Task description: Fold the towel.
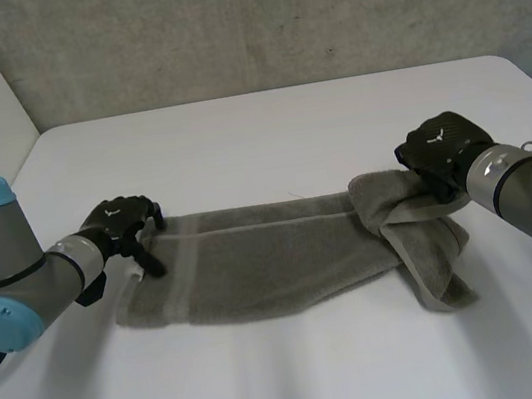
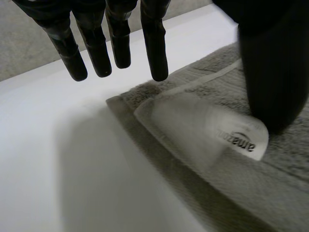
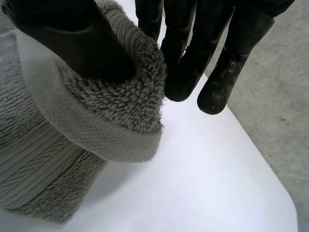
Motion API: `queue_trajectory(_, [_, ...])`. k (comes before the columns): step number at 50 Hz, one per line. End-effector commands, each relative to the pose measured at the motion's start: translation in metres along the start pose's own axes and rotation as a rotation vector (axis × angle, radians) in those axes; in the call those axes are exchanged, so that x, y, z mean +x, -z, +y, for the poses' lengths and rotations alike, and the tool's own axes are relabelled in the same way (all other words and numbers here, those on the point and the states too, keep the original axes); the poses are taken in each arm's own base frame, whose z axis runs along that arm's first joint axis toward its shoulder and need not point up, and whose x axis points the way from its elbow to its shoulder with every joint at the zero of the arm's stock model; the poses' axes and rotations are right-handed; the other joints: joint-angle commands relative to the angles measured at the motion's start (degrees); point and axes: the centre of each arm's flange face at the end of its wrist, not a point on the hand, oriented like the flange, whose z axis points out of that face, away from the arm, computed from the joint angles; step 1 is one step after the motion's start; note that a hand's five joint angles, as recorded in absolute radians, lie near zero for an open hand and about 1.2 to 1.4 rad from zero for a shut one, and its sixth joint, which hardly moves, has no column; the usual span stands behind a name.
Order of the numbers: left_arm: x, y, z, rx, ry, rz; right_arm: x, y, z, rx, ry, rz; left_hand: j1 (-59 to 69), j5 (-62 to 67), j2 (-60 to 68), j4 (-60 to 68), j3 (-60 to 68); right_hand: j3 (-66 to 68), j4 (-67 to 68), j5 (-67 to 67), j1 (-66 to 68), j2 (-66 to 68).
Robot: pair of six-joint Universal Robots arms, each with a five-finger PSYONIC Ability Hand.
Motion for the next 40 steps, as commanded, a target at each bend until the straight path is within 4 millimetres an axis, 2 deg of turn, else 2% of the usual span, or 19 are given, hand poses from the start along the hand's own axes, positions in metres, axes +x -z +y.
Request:
queue_trajectory(1, [0.001, -0.011, -0.002, 0.015, -0.011, -0.004, -0.004, -0.001, 0.007, -0.008, -0.004, -0.012, 0.91, 0.38, 1.39, 1.63, 1.25, 2.07, 2.93, 2.59, 3.56, 2.51])
queue_trajectory(10, [-0.002, -0.022, 0.003, 0.003, -0.014, -0.049, -0.005, -0.001, 0.009, -0.011, -0.005, -0.013, 4.94, 4.41, 5.43, 5.67, 5.28, 1.90, 2.76, 2.42, 3.39, 2.35])
queue_trajectory(13, [0.001, -0.023, 0.003, 0.003, -0.019, -0.045, -0.005, -0.001, 0.009, -0.011, -0.005, -0.013, 9.82, 9.29, 10.31, 10.55, 10.16, 1.90, 2.76, 2.42, 3.39, 2.35])
queue_trajectory(15, [0.001, -0.024, 0.002, 0.006, -0.021, -0.043, -0.005, -0.002, 0.009, -0.012, -0.006, -0.014, 20.02, 19.49, 20.51, 20.75, 20.36, 1.90, 2.76, 2.42, 3.39, 2.35])
queue_trajectory(17, [0.002, -0.023, 0.002, 0.003, -0.019, -0.041, -0.005, -0.002, 0.010, -0.013, -0.006, -0.015, 23.58, 23.05, 24.06, 24.31, 23.92, 1.90, 2.76, 2.42, 3.39, 2.35])
queue_trajectory(24, [0.002, -0.021, 0.000, -0.005, -0.019, -0.037, -0.006, -0.003, 0.011, -0.017, -0.005, -0.018, 26.98, 26.45, 27.46, 27.71, 27.32, 1.90, 2.76, 2.42, 3.39, 2.35])
queue_trajectory(27, [0.003, -0.019, -0.002, -0.011, -0.018, -0.036, -0.006, -0.003, 0.011, -0.017, -0.004, -0.018, 33.20, 32.67, 33.69, 33.93, 33.54, 1.90, 2.76, 2.42, 3.39, 2.35])
queue_trajectory(37, [0.010, -0.007, -0.022, 0.017, -0.029, -0.029, -0.006, -0.002, 0.011, -0.018, 0.004, -0.016, 42.29, 41.76, 42.77, 43.01, 42.62, 1.56, 2.42, 2.09, 3.05, 2.01])
queue_trajectory(39, [0.011, -0.003, -0.028, 0.029, -0.027, -0.031, -0.006, -0.002, 0.010, -0.016, 0.004, -0.015, 55.84, 55.31, 56.32, 56.57, 56.18, 1.56, 2.42, 2.09, 3.05, 2.01])
queue_trajectory(40, [0.011, -0.003, -0.028, 0.029, -0.027, -0.031, -0.005, -0.002, 0.010, -0.016, 0.004, -0.015, 55.91, 55.38, 56.40, 56.64, 56.25, 1.56, 2.42, 2.09, 3.05, 2.01])
